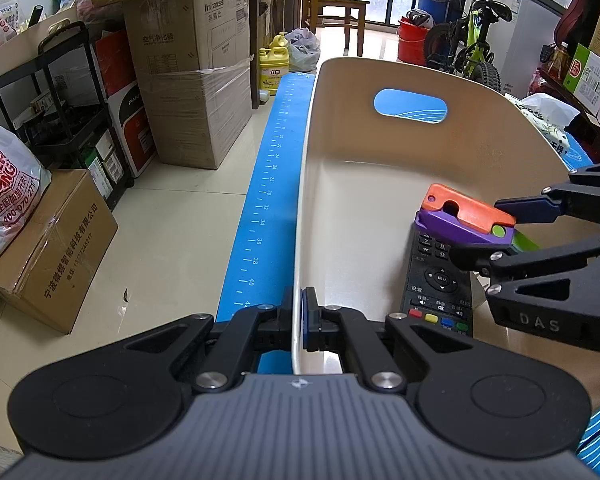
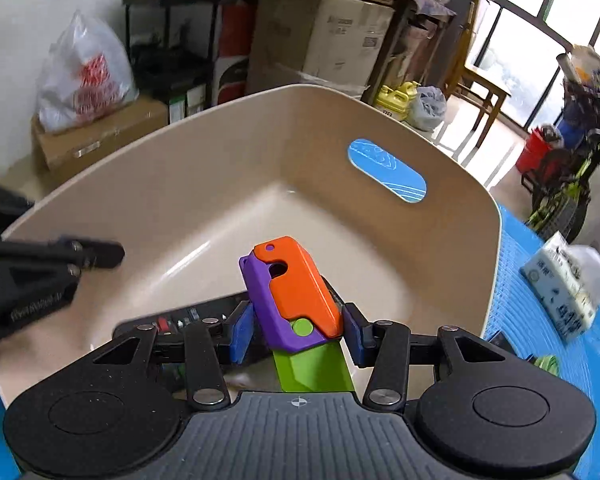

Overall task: Organize rigid objects
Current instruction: 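Lower the toy knife into the bin and open the right gripper, then move the right gripper to the white charger block and grasp it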

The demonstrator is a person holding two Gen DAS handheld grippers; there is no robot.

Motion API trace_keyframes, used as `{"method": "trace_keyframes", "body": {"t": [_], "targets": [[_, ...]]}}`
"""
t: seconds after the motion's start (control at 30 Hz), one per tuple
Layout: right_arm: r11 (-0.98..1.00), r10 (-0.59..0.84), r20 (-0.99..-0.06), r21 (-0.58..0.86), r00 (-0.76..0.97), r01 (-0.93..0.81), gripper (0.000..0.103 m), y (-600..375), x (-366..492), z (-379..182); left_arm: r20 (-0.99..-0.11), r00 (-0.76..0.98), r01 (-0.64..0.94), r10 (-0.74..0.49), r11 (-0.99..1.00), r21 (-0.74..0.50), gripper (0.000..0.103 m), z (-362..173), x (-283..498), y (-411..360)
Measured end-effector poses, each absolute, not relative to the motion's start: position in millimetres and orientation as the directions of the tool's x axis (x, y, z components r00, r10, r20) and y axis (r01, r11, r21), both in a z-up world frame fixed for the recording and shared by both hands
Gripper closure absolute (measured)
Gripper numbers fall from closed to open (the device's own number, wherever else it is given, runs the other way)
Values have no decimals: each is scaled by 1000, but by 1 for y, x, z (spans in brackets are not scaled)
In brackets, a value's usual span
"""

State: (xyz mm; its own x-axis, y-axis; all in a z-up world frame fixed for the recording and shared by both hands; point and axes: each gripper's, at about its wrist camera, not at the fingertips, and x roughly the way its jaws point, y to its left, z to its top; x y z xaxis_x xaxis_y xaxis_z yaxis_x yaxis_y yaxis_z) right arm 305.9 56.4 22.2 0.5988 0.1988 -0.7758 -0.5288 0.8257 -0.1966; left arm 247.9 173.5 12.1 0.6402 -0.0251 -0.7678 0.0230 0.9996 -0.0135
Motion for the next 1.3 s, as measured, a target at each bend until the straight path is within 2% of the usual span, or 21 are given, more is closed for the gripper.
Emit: {"method": "trace_keyframes", "body": {"t": [0.2,0.33,0.6,0.83,0.97,1.2,1.3], "targets": [[802,181,-813,-203,553,-561,51,64,308,19,-768,640,23,-25,1000,-13,99,13,248,173],[798,195,-804,-203,562,-567,41,62,305,22,-768,640,25,-26,1000,-14,99,13,249,173],[822,219,-780,-176,587,-541,31,51,302,31,-768,640,24,-26,1000,-14,99,13,249,173],[860,239,-727,-150,644,-488,25,25,293,53,-768,640,24,-26,1000,-13,99,14,248,172],[895,245,-663,-127,707,-428,21,-2,284,75,-768,640,24,-25,1000,-13,99,14,248,172],[950,172,-584,-115,793,-291,14,-65,278,96,-768,640,24,-25,1000,-13,99,14,248,172],[967,126,-597,-103,793,-231,13,-94,280,89,-768,640,24,-25,1000,-13,99,14,248,172]]}}
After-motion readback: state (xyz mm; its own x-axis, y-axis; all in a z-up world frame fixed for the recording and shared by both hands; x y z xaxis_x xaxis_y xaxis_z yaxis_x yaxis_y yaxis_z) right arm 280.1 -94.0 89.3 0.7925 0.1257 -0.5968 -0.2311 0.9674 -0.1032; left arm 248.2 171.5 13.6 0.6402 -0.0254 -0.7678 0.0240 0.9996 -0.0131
